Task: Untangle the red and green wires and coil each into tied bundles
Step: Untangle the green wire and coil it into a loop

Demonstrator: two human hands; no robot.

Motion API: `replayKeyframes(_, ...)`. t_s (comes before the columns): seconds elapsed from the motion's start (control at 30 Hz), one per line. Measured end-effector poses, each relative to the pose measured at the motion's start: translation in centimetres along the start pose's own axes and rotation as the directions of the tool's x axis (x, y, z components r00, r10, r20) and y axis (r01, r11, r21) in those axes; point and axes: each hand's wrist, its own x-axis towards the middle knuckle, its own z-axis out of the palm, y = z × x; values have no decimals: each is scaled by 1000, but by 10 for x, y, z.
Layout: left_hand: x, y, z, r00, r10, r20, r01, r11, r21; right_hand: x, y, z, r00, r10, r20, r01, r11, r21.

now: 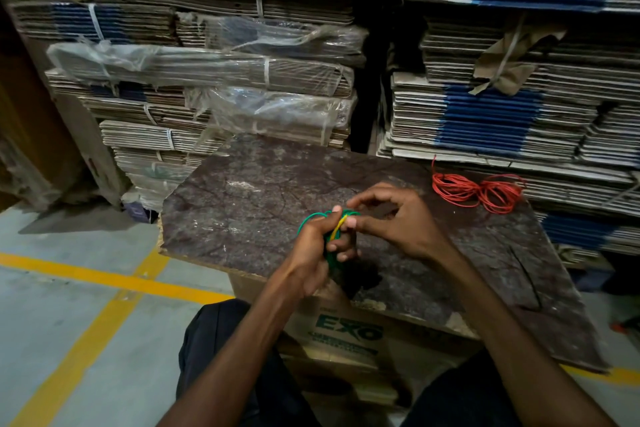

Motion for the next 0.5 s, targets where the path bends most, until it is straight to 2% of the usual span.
replayKeyframes(0.07, -4, 6, 3, 998, -46, 52, 50, 996, -71, -4, 7, -4, 995, 93, 24, -96, 981, 171)
replayKeyframes(0.2, -9, 15, 10, 977, -89, 195, 127, 973, -192, -13, 15, -9, 955, 193, 225, -268, 887, 376)
replayKeyframes(0.33, -9, 15, 13, 939, -138, 314, 213, 953, -217, -21, 7, -10, 900, 223, 374, -390, 793, 468)
replayKeyframes(0.5, -5, 13, 11, 864, -168, 474, 293, 935, -202, -26, 2, -9, 898, 193, 395, -392, 759, 520)
